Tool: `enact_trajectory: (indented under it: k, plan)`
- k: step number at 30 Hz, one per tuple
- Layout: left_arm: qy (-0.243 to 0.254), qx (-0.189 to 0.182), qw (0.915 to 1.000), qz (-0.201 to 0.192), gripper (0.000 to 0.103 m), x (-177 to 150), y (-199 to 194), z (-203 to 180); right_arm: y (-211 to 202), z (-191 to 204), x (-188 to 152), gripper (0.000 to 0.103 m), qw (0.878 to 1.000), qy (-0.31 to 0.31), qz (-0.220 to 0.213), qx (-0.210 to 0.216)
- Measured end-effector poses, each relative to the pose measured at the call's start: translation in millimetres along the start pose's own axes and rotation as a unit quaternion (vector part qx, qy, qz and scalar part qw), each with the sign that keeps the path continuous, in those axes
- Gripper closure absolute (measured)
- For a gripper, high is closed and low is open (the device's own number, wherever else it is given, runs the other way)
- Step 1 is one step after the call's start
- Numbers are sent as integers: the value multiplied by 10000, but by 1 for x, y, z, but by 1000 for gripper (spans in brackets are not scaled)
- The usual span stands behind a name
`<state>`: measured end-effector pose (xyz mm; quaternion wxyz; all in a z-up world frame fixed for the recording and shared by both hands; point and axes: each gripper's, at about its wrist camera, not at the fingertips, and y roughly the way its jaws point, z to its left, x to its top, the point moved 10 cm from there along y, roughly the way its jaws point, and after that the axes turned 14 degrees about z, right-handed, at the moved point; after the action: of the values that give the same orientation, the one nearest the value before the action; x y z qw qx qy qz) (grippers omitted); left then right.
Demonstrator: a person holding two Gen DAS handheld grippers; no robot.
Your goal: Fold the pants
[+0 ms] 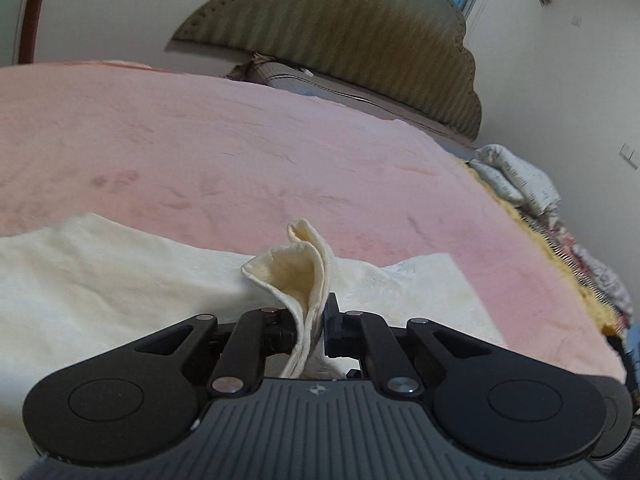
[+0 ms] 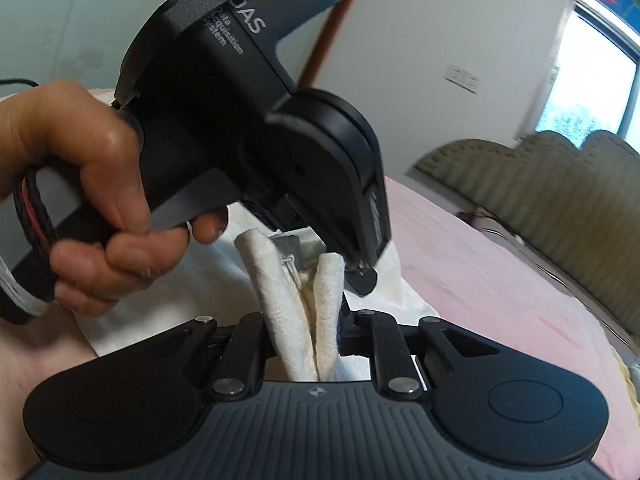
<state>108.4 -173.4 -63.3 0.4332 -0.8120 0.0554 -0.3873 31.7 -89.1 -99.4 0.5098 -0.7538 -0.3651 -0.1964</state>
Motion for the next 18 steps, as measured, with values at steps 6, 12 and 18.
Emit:
enact_trajectory:
  k: [6, 12, 18]
  plan:
    - [-31, 219, 9998, -13, 92, -14, -4, 22, 10, 15, 9, 88, 9996, -93, 0, 258]
    - [5, 514, 9987, 52, 85, -21, 5, 26, 31, 16, 7, 74, 9985, -254, 382, 297]
    - [-161, 666, 9976, 52, 71, -20, -7, 37, -15, 8, -13, 65, 9911, -316, 488, 1199]
